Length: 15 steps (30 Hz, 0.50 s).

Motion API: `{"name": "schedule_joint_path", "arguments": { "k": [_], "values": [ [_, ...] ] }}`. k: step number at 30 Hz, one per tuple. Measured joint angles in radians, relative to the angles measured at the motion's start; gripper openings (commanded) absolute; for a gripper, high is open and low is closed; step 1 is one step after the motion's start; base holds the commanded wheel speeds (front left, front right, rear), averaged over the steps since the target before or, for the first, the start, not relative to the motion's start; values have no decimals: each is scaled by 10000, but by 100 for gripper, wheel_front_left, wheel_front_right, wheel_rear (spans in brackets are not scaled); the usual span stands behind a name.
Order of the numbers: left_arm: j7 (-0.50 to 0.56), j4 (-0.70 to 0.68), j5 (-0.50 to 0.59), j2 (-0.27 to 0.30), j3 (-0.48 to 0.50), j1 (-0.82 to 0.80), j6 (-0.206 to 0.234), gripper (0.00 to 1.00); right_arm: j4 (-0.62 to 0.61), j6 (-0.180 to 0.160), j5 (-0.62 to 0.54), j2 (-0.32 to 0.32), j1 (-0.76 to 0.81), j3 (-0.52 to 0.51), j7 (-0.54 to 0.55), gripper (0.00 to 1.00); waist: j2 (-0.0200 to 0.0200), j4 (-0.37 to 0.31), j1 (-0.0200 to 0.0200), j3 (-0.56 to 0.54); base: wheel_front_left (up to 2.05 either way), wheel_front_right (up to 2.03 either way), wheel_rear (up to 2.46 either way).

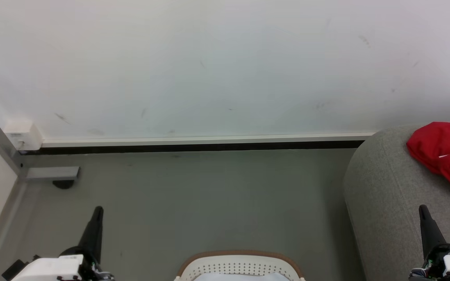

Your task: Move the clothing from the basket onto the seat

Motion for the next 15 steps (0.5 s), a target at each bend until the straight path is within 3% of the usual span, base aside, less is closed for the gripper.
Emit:
{"name": "schedule_joint_path", "arguments": {
  "k": [15],
  "values": [
    [130,-29,-445,-19,119,-70,-2,0,0,0,577,-29,-47,13,98,0,0,-7,0,50,0,0,0]
  ]
}}
